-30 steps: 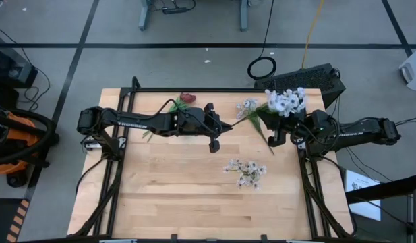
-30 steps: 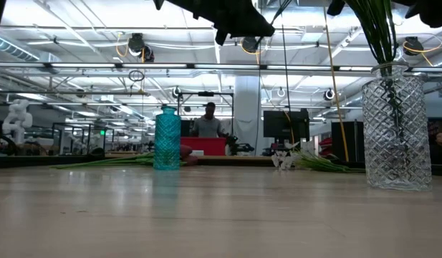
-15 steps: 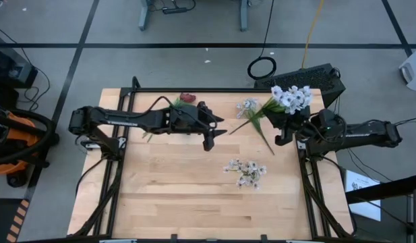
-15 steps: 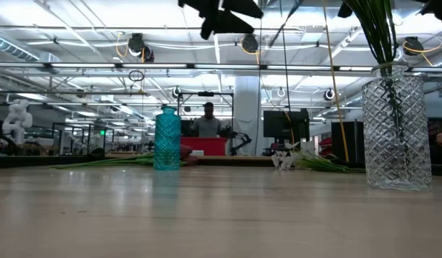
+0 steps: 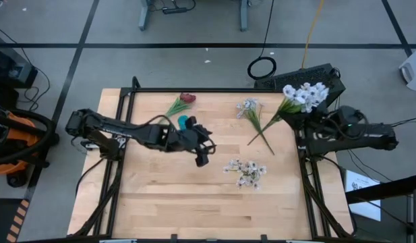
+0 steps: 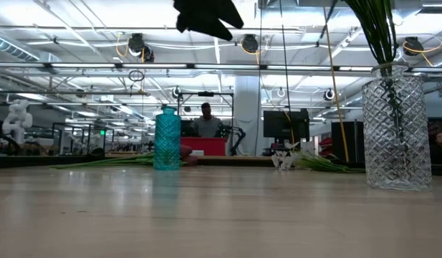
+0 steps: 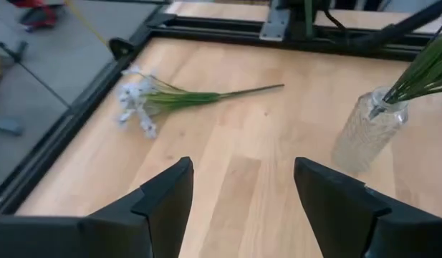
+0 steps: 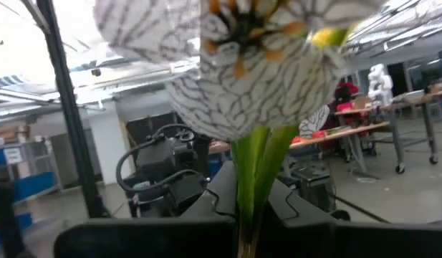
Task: Sort flowers into vase by color
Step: Put the white flowers into the transparent vase
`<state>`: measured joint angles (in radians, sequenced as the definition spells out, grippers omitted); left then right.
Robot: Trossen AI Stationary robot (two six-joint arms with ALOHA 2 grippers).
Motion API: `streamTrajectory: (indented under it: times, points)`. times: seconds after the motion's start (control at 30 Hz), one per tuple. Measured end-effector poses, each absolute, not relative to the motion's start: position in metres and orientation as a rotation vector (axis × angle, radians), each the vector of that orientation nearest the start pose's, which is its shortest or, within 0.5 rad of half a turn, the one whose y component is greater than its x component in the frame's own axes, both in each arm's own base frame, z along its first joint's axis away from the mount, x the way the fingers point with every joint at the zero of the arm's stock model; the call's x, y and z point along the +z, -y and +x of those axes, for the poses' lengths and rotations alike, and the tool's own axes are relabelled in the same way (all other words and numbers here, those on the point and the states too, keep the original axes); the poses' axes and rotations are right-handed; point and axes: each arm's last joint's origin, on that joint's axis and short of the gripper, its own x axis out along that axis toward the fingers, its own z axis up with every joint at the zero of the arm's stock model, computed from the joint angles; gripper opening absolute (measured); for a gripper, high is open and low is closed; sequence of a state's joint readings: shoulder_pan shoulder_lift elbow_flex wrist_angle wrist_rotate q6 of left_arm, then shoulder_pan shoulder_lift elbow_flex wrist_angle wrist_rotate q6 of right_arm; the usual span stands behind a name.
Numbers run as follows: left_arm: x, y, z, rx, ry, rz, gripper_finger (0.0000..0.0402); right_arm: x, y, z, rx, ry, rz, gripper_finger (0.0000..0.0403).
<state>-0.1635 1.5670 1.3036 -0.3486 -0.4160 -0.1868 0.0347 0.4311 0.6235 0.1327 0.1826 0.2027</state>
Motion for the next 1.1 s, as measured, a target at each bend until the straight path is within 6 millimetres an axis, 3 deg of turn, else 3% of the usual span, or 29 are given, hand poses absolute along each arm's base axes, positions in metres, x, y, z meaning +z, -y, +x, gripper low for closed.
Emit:
streamTrajectory:
  times: [0.27,0.6,1.1]
  points:
    - [0.274,0.085,0.337,0.258,-0.529,0.02,0.0248,0.37,-0.003,0.089,-0.06,0.25,0.277,0.0002]
    - [0.236,0.116,0.342,0.134,-0.261,-0.079,0.0248,0.39,-0.002,0.07,-0.086,0.104,0.375,0.0002]
    - [0.168,0.13,0.378,0.1,-0.165,-0.095,0.0248,0.359,-0.011,0.089,-0.037,-0.062,0.472,0.0002]
